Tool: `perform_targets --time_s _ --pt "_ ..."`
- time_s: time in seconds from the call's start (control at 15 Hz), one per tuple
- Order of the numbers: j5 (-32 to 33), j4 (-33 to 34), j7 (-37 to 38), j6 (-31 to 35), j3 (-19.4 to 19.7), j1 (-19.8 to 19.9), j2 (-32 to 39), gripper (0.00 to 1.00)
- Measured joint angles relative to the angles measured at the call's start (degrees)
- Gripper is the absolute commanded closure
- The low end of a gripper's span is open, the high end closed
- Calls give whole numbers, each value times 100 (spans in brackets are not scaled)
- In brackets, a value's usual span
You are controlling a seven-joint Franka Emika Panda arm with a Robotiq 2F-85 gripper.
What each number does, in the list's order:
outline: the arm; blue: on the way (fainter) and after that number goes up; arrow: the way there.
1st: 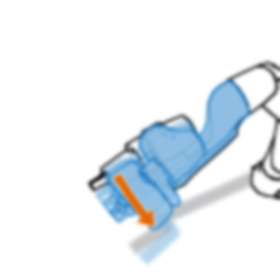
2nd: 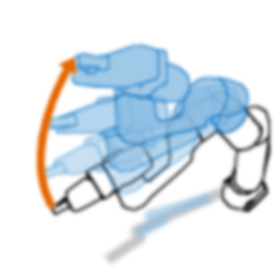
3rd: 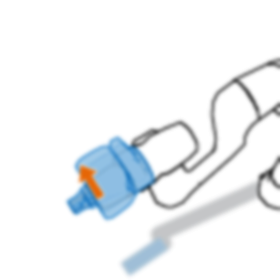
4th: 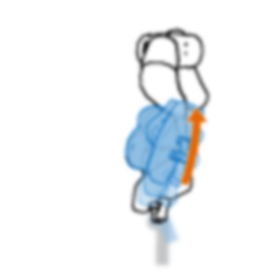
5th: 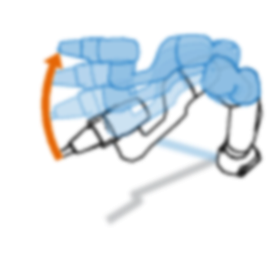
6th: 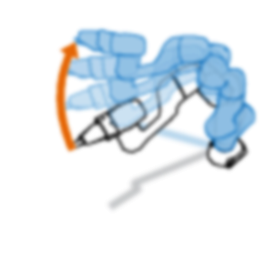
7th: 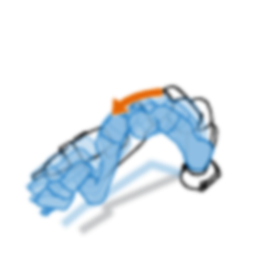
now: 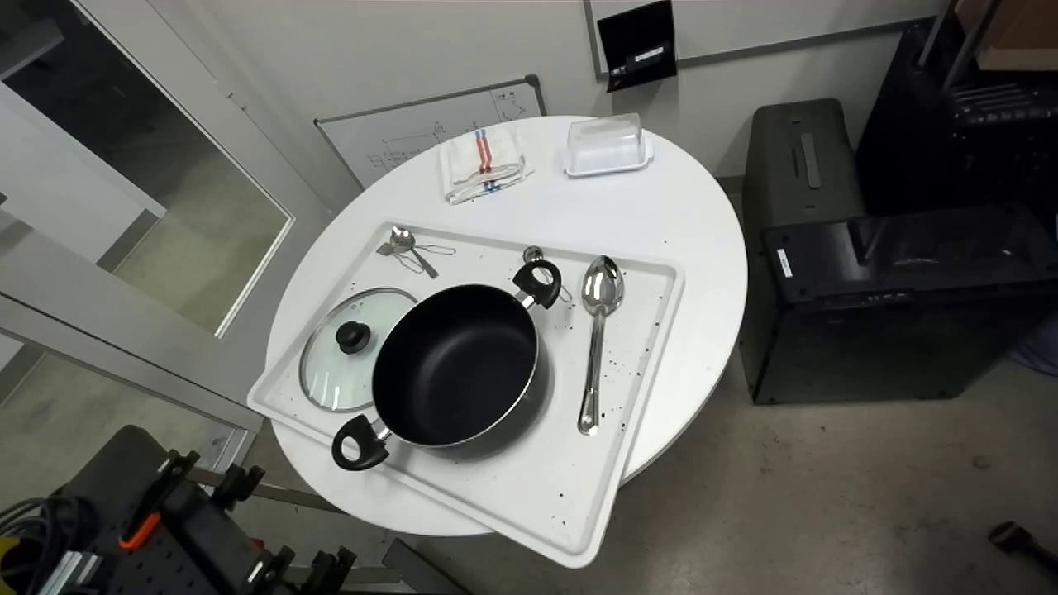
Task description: Cover the pot
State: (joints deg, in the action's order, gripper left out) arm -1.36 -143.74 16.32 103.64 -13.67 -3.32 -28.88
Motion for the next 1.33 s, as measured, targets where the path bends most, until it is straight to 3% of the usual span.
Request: perform_targets --time_s 0.67,1.33 --pt "65 -342 -1934 2808 397 -163 2034 0" --pt "1315 -23 -2152 4645 481 -359 4411 0"
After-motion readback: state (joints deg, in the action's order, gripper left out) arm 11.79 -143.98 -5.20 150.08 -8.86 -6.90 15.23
